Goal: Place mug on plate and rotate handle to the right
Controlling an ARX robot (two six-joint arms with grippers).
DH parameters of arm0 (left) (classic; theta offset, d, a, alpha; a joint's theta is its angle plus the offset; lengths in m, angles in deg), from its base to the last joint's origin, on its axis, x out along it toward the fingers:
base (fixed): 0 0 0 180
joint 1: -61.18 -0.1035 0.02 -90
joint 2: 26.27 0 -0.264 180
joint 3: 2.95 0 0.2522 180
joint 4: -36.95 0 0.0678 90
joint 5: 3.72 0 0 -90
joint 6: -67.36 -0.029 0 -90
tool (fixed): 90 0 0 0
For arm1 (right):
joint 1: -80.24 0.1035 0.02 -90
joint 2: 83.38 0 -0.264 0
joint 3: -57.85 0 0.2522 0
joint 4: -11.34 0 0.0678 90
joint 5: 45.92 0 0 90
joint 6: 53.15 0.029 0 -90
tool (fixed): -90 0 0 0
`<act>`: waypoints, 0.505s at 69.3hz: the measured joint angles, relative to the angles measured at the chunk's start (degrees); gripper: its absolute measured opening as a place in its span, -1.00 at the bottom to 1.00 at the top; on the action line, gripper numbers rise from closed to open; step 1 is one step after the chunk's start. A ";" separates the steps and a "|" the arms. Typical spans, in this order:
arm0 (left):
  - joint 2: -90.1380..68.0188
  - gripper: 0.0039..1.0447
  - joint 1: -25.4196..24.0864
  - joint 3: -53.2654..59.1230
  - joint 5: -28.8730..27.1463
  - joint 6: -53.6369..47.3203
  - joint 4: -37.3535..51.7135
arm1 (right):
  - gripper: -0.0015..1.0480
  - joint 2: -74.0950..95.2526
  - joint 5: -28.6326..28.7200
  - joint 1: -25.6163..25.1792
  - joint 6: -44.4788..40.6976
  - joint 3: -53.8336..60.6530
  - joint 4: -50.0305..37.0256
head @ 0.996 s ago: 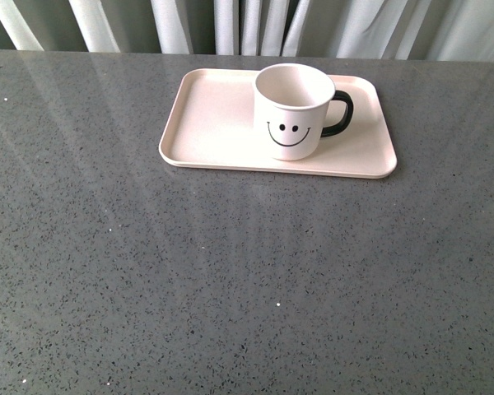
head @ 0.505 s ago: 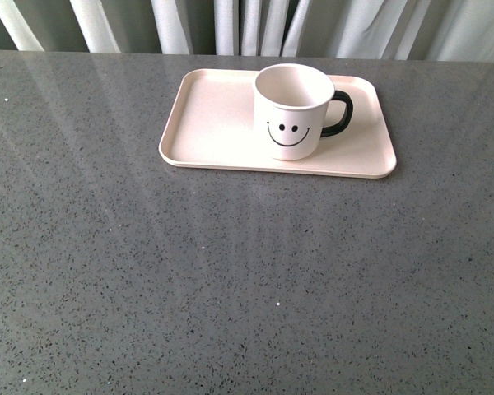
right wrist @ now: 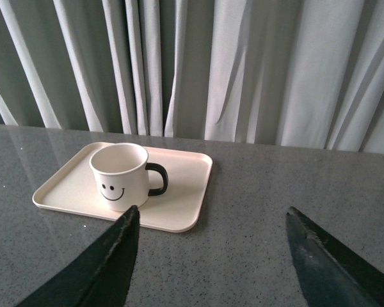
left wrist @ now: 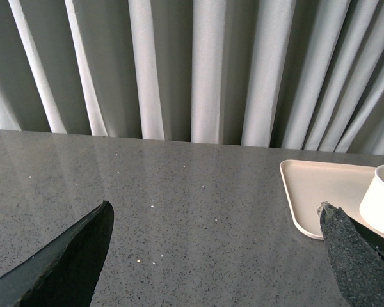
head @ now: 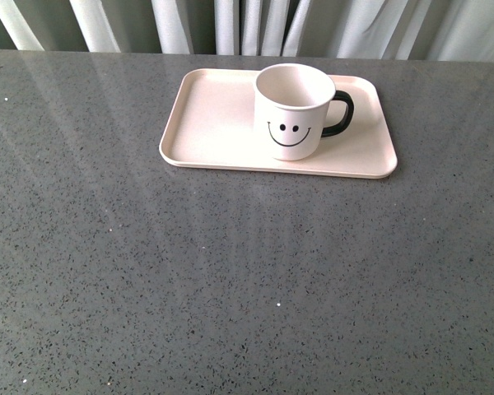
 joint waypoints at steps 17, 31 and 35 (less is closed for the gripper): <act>0.00 0.83 0.00 0.00 0.00 0.00 0.00 | 0.82 0.00 0.00 0.00 0.02 0.00 0.00; 0.00 0.83 0.00 0.00 0.00 0.00 -0.02 | 0.82 0.00 0.00 0.00 0.02 0.00 0.00; 0.00 0.83 0.00 0.00 0.00 0.00 0.00 | 0.82 0.00 0.00 0.00 0.02 0.00 0.00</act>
